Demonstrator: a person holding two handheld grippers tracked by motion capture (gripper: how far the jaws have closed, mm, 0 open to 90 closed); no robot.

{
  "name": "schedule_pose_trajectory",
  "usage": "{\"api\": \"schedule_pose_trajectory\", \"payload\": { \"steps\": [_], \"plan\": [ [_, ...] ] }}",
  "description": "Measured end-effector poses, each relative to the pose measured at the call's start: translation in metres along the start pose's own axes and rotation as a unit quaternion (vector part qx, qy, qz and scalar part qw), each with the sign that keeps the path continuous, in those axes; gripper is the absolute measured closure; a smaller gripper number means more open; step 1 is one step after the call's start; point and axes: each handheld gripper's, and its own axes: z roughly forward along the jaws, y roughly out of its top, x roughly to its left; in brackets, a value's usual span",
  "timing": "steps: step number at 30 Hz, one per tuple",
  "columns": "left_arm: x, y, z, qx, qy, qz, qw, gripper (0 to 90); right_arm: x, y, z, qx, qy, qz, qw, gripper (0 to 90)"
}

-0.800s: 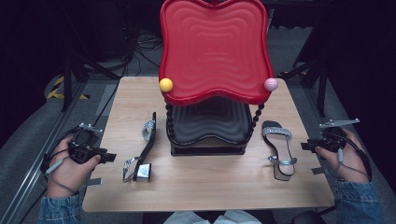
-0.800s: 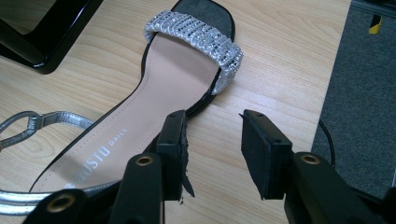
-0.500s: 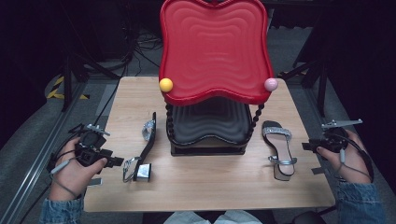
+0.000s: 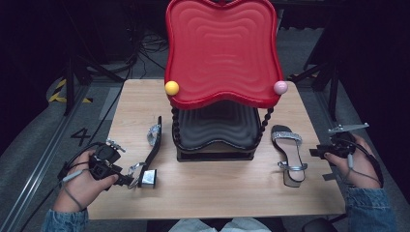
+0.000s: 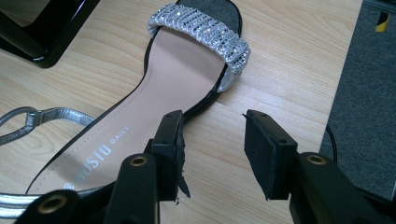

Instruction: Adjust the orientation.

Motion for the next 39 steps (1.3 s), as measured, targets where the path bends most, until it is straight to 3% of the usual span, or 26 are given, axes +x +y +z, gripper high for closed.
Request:
{"api": "schedule_pose_trajectory", "payload": {
  "steps": [1,7,10,11,16,20,24,25,26,30,35,39],
  "plan": [
    [0.002,0.000,0.004,-0.002,-0.001,-0.010,0.9999,39.8,0.000,0.000,0.001,0.001,0.000,-0.002,1.0000,58.2],
    [0.011,0.002,0.021,0.006,-0.005,-0.016,0.9998,44.0,0.001,0.001,0.002,0.000,0.001,-0.010,1.0000,57.8],
    [0.012,0.002,0.029,0.015,-0.011,-0.010,0.9998,49.3,0.002,0.000,0.002,0.003,0.001,-0.009,1.0000,57.9],
    [0.012,0.002,0.030,0.023,-0.011,0.000,0.9997,54.0,0.002,0.001,0.002,0.003,0.001,-0.010,0.9999,57.9],
    [0.010,0.002,0.030,0.025,-0.015,0.010,0.9995,73.3,0.004,0.002,0.003,0.001,0.001,-0.013,0.9999,57.9],
    [0.008,0.003,0.028,0.028,-0.003,0.018,0.9994,76.0,0.004,0.003,0.001,-0.002,0.003,-0.014,0.9999,57.9],
    [0.007,0.003,0.022,0.017,0.008,0.008,0.9998,76.1,0.003,0.003,0.002,0.000,0.003,-0.012,0.9999,57.9],
    [0.007,0.002,0.019,0.011,0.013,0.005,0.9998,76.4,0.002,0.003,0.003,-0.001,0.003,-0.014,0.9999,57.9],
    [0.007,0.001,0.013,-0.005,0.019,0.002,0.9998,82.1,0.002,0.002,0.003,0.001,0.003,-0.013,0.9999,57.9],
    [0.006,0.001,0.006,-0.025,0.027,0.000,0.9993,82.2,0.003,0.002,0.002,-0.001,0.003,-0.011,0.9999,57.9],
    [0.001,0.006,0.000,-0.041,0.046,0.010,0.9981,82.5,0.002,-0.001,0.001,0.001,0.002,-0.011,0.9999,57.9],
    [-0.004,0.011,-0.003,-0.049,0.046,0.022,0.9975,82.8,0.001,-0.004,0.000,0.002,0.000,-0.008,1.0000,57.9]
  ]
}}
